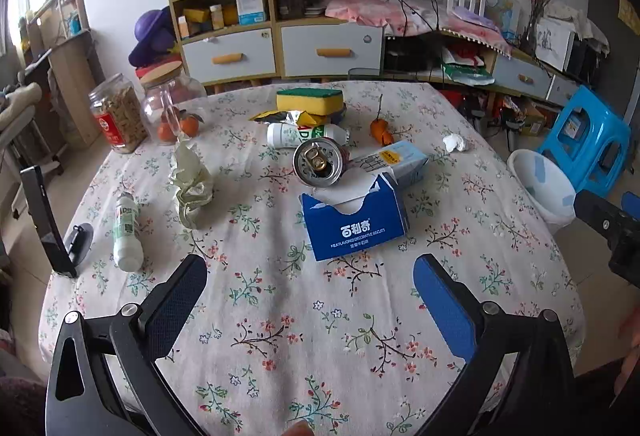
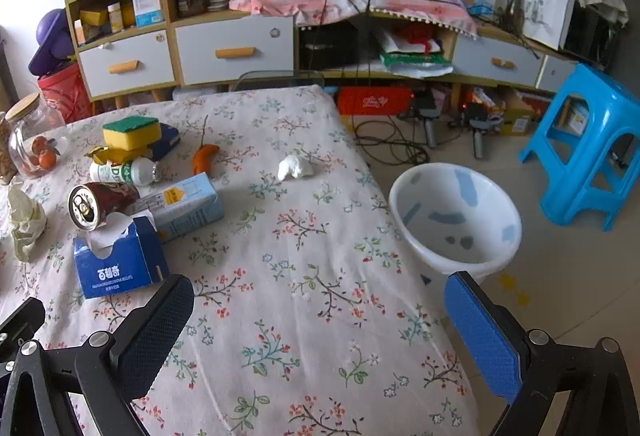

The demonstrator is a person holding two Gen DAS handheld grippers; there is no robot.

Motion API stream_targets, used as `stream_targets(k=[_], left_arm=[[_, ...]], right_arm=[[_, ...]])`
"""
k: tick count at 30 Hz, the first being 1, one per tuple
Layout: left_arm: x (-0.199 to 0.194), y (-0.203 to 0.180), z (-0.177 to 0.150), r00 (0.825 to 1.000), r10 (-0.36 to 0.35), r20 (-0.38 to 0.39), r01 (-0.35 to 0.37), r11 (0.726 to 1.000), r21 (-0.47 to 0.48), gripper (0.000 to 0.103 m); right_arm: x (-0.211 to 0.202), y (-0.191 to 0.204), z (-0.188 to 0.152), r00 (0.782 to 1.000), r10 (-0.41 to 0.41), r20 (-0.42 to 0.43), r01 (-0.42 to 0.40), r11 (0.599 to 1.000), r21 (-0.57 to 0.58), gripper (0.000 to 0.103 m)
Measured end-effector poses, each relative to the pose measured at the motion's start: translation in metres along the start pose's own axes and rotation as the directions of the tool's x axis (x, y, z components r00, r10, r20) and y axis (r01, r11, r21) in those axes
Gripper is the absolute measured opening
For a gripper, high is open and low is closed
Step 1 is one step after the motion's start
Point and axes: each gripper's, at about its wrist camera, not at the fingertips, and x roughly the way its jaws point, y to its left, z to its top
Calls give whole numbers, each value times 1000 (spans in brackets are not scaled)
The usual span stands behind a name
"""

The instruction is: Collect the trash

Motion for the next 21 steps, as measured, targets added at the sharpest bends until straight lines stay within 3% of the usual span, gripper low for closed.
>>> stream_targets(k=[21], left_arm=[[-4,3,0,1000,6,13,-6,1000,-3,103]], right_arm=[[1,3,0,1000,-1,-3,1,1000,-3,103]])
